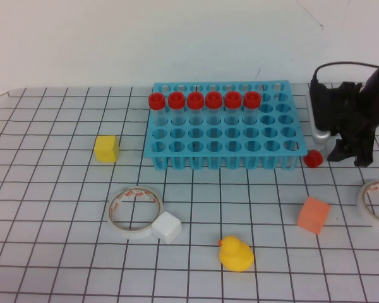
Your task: Place the test tubes
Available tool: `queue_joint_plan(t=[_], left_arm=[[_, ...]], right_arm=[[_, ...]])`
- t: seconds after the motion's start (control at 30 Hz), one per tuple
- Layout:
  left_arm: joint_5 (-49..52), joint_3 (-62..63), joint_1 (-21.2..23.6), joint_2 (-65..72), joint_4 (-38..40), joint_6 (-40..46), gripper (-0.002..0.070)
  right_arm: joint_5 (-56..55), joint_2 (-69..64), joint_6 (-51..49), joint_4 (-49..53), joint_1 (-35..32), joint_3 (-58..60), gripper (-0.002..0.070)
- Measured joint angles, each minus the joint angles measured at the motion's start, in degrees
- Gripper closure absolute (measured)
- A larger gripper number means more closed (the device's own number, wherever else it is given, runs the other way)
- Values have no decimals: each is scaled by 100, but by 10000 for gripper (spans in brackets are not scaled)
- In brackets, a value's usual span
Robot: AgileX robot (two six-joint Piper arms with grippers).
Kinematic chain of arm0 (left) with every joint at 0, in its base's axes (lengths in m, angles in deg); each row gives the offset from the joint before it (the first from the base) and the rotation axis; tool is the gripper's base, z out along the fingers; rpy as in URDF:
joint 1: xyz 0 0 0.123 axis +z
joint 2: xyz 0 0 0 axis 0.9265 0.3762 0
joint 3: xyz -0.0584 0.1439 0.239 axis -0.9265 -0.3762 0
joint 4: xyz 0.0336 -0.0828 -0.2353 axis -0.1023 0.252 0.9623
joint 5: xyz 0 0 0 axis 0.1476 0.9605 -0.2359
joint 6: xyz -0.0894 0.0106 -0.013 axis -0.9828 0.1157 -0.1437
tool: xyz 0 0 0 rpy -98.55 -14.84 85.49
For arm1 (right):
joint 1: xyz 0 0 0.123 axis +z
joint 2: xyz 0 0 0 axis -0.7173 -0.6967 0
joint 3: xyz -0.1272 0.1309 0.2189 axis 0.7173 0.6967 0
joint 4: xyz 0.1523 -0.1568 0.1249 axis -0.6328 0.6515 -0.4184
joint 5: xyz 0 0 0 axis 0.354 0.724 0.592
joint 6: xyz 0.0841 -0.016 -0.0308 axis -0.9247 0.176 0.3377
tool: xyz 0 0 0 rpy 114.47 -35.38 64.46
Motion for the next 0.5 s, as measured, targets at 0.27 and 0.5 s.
queue_joint_plan(t=[0.27,0.5], left_arm=[[0,0,0,0,0,0,677],[0,0,0,0,0,14,676]], right_arm=[[129,-105,-138,0,0,0,343],[136,-118,-163,0,0,0,441]])
